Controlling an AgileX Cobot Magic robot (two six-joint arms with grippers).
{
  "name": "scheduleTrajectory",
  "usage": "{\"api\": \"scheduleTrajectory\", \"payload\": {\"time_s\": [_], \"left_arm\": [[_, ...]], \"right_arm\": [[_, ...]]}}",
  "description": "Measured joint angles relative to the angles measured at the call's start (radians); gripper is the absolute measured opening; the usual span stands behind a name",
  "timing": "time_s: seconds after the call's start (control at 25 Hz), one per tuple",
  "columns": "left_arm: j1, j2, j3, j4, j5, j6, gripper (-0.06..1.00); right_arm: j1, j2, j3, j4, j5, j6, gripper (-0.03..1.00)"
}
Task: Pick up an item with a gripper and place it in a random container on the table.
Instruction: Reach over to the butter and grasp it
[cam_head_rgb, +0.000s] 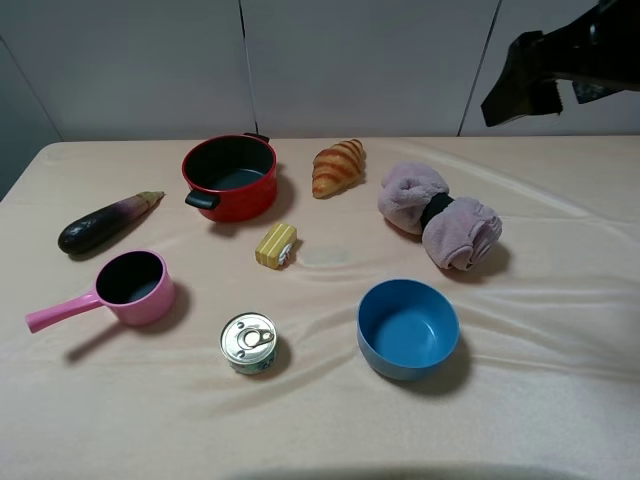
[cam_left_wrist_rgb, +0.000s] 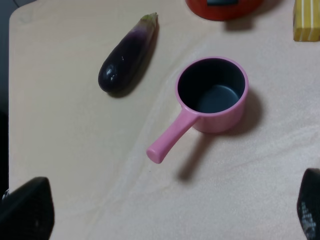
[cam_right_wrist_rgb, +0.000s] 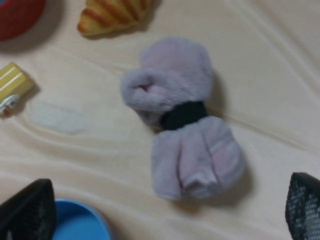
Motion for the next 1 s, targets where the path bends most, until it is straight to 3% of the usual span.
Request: {"api": "scheduleTrajectory", "payload": {"time_s": [0.64,1.0], "left_arm": [[0.000,0.000,0.000,0.000,0.000,0.000,0.99],[0.000,0.000,0.000,0.000,0.000,0.000,0.99]], "right_arm": [[0.187,0.324,-0.254,-0.003,-0.016,0.000,0.69],[0.236,0.483,-0.398,-0.003,-0.016,0.034,0.69]]}}
